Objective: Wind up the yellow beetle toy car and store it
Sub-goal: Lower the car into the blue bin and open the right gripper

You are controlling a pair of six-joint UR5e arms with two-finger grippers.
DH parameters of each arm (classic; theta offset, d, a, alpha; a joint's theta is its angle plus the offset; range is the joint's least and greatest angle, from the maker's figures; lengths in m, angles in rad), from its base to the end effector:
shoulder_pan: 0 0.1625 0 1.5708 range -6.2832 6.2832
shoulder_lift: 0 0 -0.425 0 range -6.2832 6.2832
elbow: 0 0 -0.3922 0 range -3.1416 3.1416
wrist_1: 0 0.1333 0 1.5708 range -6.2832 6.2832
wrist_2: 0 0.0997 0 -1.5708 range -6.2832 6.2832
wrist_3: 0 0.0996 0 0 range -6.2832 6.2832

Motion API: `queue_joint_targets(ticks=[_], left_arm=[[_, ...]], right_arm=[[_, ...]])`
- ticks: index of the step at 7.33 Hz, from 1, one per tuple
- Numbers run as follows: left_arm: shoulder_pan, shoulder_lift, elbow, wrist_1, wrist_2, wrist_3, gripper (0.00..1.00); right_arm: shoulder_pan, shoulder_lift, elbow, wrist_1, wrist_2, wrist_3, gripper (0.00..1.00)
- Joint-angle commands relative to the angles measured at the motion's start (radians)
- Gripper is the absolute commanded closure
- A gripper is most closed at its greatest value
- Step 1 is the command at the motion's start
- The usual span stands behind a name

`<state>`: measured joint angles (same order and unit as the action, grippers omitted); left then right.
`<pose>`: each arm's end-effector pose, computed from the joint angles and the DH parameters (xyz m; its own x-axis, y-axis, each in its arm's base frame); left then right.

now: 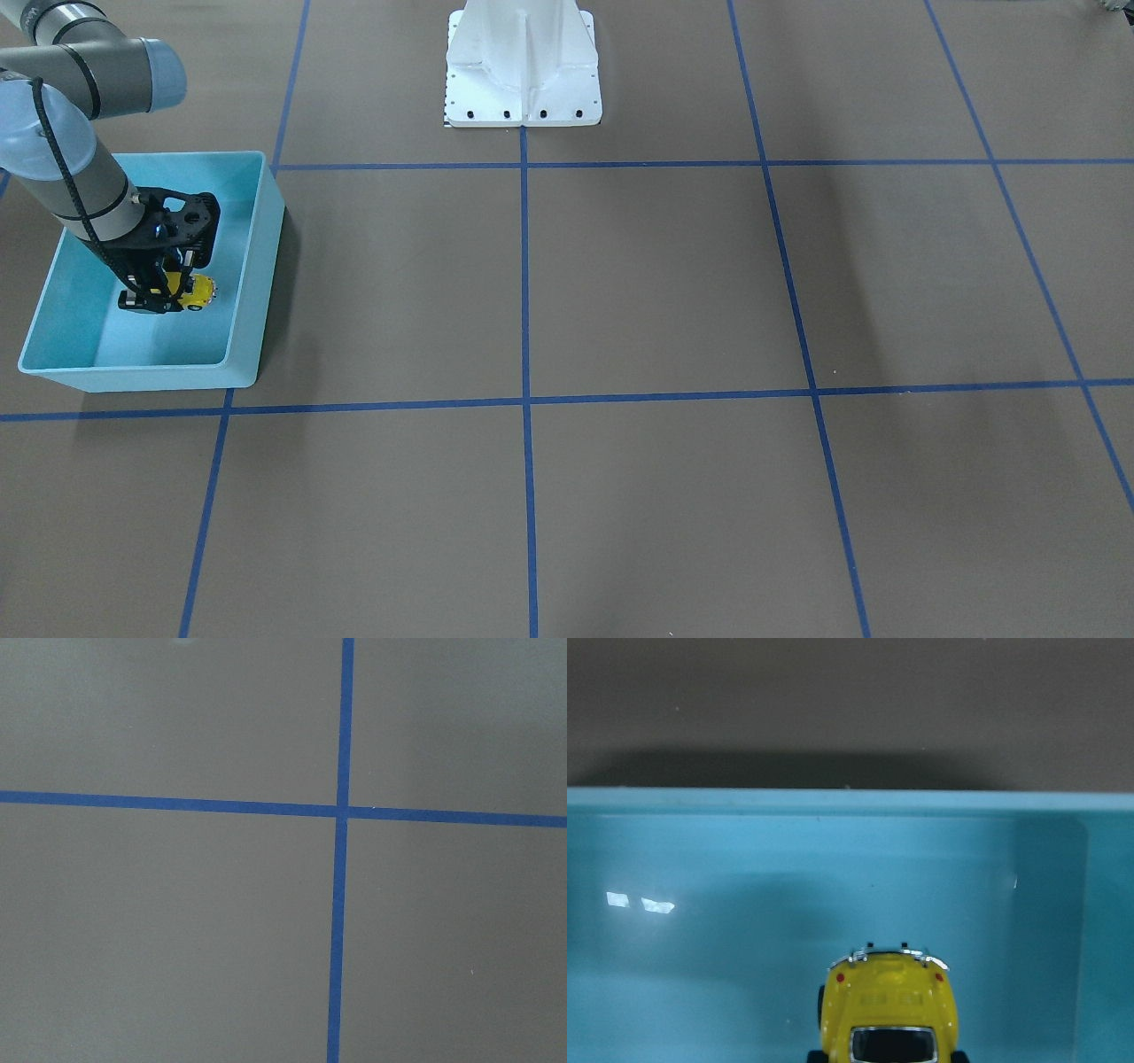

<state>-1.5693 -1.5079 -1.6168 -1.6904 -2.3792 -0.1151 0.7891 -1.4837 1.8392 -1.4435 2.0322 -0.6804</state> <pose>-0.0606 -0.4717 0.6515 0.6861 -0.0396 -0.7264 0.0778 0.9968 0.0192 -0.3133 -0.4419 0.4821 -0.0117 -0.9998 0.0144 0.7932 -0.0005 0.6089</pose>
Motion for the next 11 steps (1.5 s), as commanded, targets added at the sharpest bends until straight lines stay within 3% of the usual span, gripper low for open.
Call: queue_joint_targets(ticks=[1,3,4,5,8,10,11], left_arm=[[0.000,0.000,0.000,0.000,0.000,0.000,0.00],[0.000,0.000,0.000,0.000,0.000,0.000,0.00],[0.000,0.000,0.000,0.000,0.000,0.000,0.00],[0.000,0.000,0.000,0.000,0.000,0.000,0.00],[0.000,0.000,0.000,0.000,0.000,0.000,0.00],[0.000,0.000,0.000,0.000,0.000,0.000,0.00],[0.000,0.000,0.000,0.000,0.000,0.000,0.00]], right_arm=[[-0.017,-0.016,0.014,0.003,0.003,0.036,1.00],[-0.040,-0.026,0.021,0.003,0.006,0.076,1.00],[-0.047,-0.027,0.026,0.003,0.008,0.100,0.80],[-0.050,-0.033,0.029,0.005,0.008,0.098,0.02],[-0.051,-0.058,0.064,0.069,0.013,0.099,0.00],[-0.042,-0.073,0.162,0.054,0.011,0.101,0.00],[0.052,-0.055,0.198,-0.006,0.054,0.101,0.00]])
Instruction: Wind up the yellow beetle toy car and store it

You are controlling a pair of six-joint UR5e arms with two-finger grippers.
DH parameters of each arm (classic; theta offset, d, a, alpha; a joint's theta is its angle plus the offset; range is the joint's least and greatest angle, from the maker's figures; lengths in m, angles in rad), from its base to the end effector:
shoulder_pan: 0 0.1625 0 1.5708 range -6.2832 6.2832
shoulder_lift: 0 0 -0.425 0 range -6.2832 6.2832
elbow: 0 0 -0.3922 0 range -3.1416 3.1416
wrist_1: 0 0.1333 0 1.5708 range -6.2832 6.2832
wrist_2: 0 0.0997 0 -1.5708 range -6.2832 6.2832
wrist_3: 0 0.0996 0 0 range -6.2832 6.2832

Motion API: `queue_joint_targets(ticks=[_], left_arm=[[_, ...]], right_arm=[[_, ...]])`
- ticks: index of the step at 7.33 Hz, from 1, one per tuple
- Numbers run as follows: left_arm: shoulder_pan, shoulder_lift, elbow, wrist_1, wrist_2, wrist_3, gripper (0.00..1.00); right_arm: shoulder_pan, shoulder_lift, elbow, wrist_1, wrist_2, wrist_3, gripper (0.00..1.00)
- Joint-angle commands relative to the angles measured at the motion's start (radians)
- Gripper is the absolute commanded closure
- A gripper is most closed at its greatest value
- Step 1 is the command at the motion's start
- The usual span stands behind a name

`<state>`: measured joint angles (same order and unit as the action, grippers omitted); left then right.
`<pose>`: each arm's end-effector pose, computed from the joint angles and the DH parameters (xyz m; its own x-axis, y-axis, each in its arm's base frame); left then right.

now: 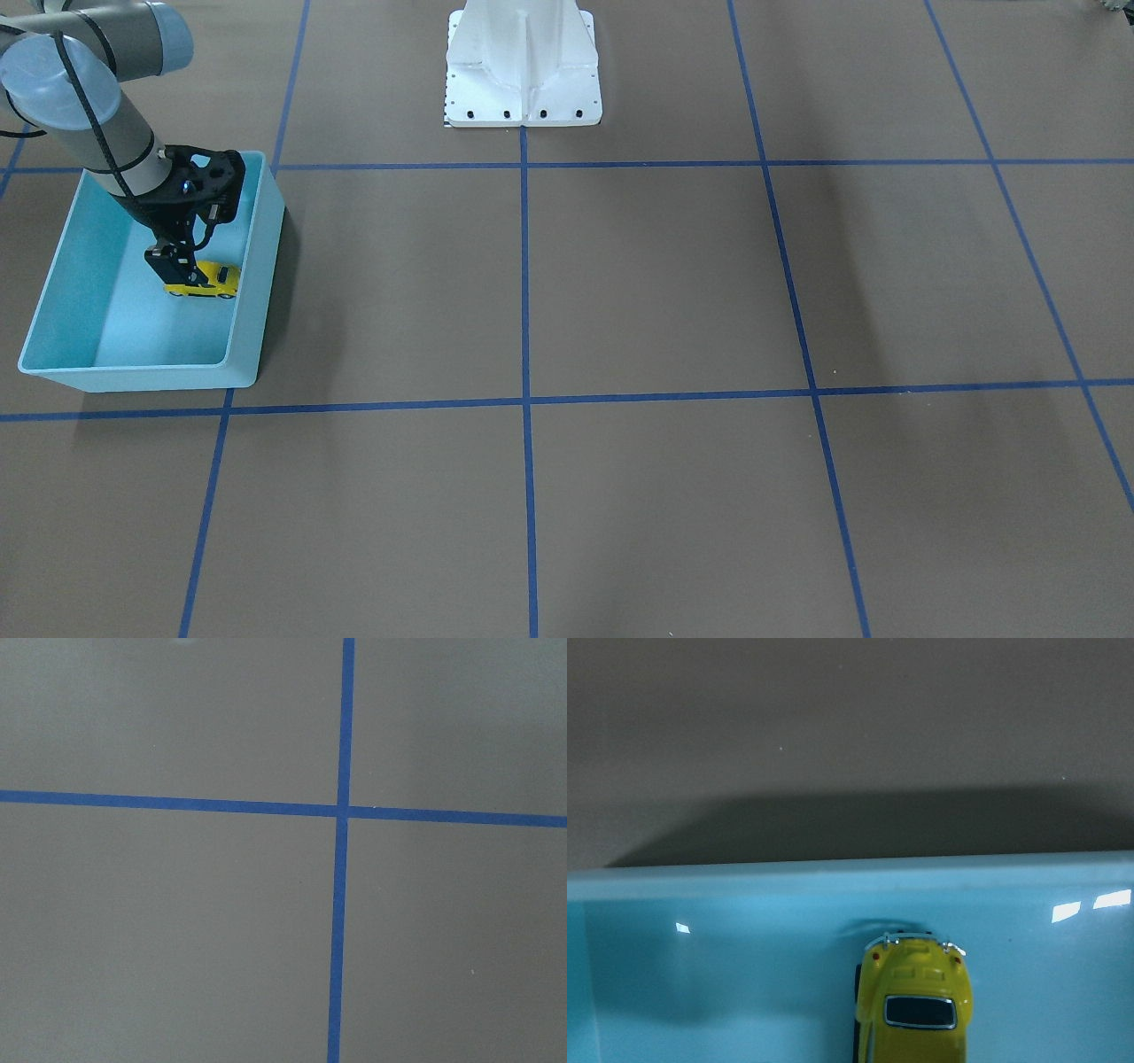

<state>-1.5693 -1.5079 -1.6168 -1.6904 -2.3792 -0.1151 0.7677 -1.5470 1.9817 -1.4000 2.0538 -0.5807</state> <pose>-0.0606 -0.4717 0.6515 0.6861 -0.0396 -0.7264 0.0778 0.9968 0.0192 -0.2979 -0.4085 0.4380 0.0306 -0.9995 0.0070 0.7277 0.0271 0.6854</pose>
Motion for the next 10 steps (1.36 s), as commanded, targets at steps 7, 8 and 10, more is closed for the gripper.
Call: queue_joint_targets(ticks=[7,8,10], left_arm=[[0.000,-0.002,0.000,0.001,0.000,0.000,0.00],[0.000,-0.002,0.000,0.001,0.000,0.000,0.00],[0.000,-0.003,0.000,0.000,0.000,0.000,0.00]], right_arm=[[0.582,0.061,-0.001,-0.300,0.226,0.650,0.00],[0.648,0.059,-0.097,-0.295,0.230,0.666,0.00],[0.726,0.038,-0.219,-0.289,0.230,0.651,0.00]])
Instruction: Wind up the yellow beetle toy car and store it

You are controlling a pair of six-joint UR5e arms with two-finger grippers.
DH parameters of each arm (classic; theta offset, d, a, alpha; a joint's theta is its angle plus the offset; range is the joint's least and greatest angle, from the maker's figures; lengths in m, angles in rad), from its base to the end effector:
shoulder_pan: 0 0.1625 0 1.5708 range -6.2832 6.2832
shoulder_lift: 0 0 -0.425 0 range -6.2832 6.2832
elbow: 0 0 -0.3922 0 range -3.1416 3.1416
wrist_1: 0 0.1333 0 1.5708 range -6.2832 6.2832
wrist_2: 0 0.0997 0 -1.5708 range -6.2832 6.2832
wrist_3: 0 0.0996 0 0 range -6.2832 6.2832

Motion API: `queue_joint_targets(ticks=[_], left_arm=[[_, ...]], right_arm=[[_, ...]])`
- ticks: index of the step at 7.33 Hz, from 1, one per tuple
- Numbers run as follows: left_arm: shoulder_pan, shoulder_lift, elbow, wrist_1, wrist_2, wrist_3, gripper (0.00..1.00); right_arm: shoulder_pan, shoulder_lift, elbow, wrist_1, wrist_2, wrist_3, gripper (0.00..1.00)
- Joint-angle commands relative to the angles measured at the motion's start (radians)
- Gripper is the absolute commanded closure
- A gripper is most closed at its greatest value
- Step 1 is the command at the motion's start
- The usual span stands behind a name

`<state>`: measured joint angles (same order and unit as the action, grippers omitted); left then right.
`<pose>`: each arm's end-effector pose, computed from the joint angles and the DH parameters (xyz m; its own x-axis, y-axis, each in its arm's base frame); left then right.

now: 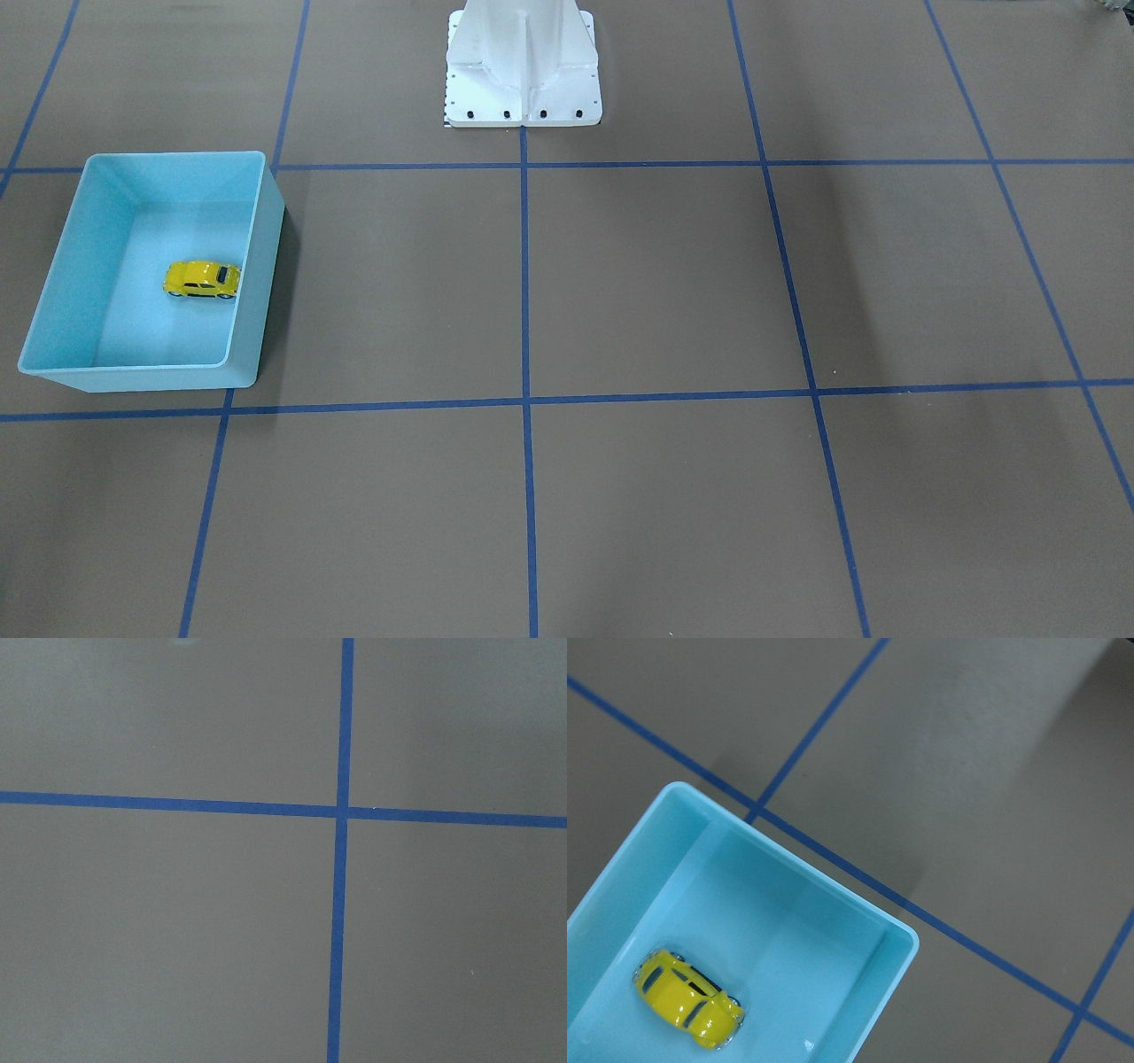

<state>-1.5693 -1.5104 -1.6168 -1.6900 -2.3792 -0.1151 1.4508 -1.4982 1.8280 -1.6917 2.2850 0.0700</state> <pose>-0.0606 -0.4729 0.6504 0.6861 -0.0380 -0.7265 0.0778 0.9967 0.0213 0.0059 -0.5195 0.5123 0.7403 -0.1568 0.6537 0.0655 0.9846 0.1621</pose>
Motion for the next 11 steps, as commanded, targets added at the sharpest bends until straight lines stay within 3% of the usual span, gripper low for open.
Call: queue_joint_targets(ticks=[1,5,8,11], left_arm=[[0.000,-0.001,0.000,0.000,0.000,0.000,0.00],[0.000,-0.001,0.000,0.001,0.000,0.000,0.00],[0.000,-0.001,0.000,0.000,0.000,0.000,0.00],[0.000,-0.002,0.000,0.001,0.000,0.000,0.00]], right_arm=[[0.043,-0.060,-0.072,0.003,-0.001,-0.025,0.00],[0.080,-0.094,-0.136,0.006,0.067,-0.061,0.00],[0.080,-0.112,-0.197,0.177,0.123,-0.050,0.00],[0.080,-0.108,-0.199,0.176,0.125,-0.045,0.00]])
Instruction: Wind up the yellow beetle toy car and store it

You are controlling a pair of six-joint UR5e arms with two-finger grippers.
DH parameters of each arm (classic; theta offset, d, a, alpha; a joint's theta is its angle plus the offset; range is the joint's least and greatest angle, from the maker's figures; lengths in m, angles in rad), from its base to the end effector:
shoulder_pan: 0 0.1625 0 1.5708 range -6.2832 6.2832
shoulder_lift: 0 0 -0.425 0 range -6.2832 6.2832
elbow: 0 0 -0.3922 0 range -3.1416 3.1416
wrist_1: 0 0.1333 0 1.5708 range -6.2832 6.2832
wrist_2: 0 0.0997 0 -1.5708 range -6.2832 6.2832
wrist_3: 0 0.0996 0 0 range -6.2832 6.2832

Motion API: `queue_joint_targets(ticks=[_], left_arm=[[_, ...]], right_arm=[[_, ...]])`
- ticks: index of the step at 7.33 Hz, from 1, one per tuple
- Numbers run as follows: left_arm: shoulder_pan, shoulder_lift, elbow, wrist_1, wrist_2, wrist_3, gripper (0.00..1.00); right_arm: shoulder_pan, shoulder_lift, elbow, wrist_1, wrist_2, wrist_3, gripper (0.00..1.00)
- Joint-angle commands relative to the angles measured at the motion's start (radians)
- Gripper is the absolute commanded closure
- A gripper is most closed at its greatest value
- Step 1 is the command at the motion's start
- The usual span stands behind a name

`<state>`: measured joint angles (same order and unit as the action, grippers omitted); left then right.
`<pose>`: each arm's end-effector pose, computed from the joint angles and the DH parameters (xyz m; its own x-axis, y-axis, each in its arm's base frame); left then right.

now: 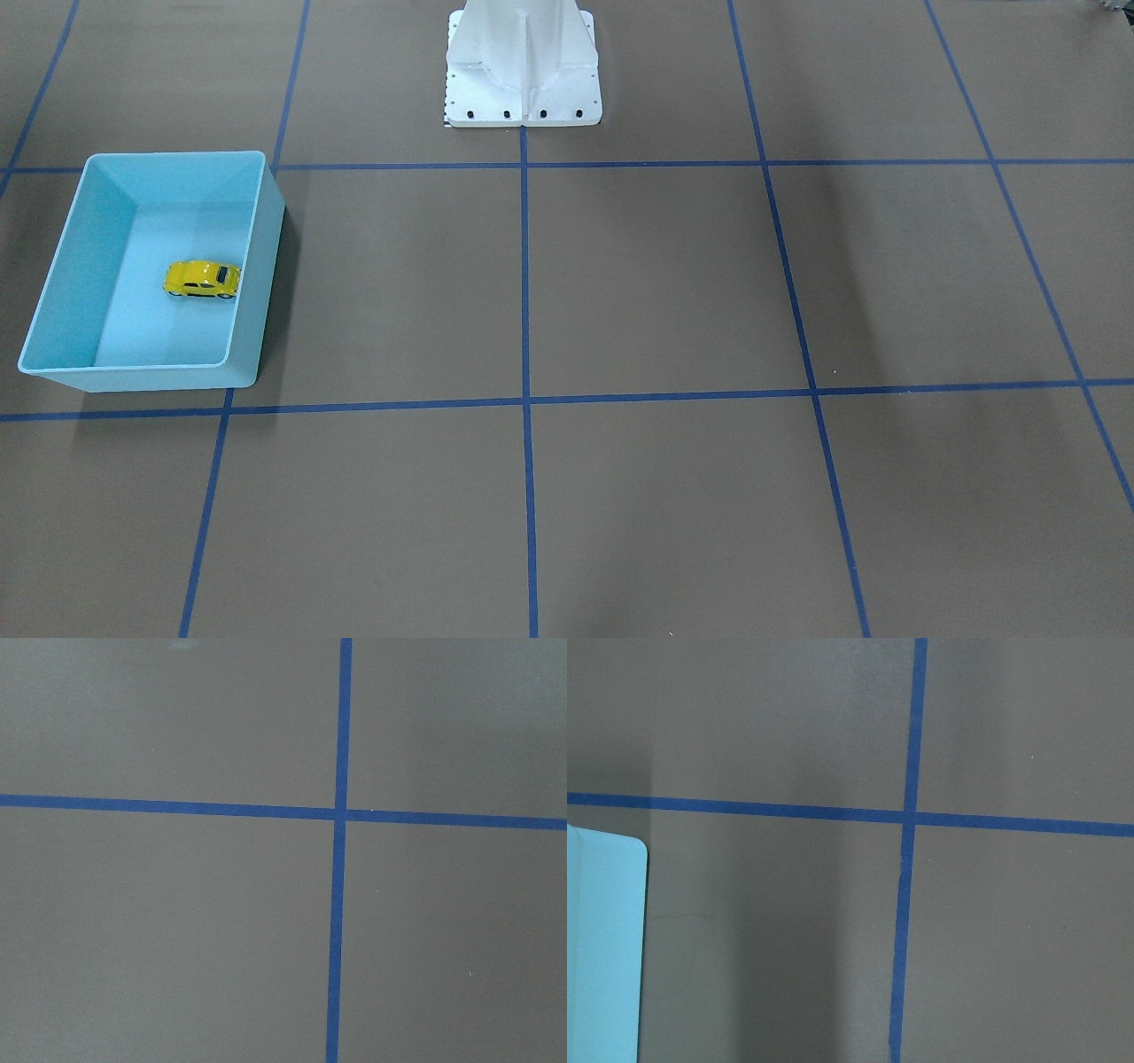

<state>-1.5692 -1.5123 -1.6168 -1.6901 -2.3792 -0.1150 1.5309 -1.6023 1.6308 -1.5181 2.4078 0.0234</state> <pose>-0.0605 -0.4739 0.6494 0.6862 -0.0364 -0.7265 0.0777 0.9967 0.0234 0.0400 -0.4854 0.6345 0.6675 -0.0636 0.7419 0.0241 0.9977 0.0638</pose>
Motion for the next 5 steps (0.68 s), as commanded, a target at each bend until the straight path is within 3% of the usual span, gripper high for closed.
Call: queue_joint_targets(ticks=[1,5], left_arm=[[0.000,0.000,0.000,0.001,0.000,0.000,0.00],[0.000,0.001,0.000,0.001,0.000,0.000,0.00]], right_arm=[[0.000,0.001,-0.011,0.003,0.001,0.003,0.00],[0.012,-0.005,-0.012,0.006,0.001,0.001,0.00]])
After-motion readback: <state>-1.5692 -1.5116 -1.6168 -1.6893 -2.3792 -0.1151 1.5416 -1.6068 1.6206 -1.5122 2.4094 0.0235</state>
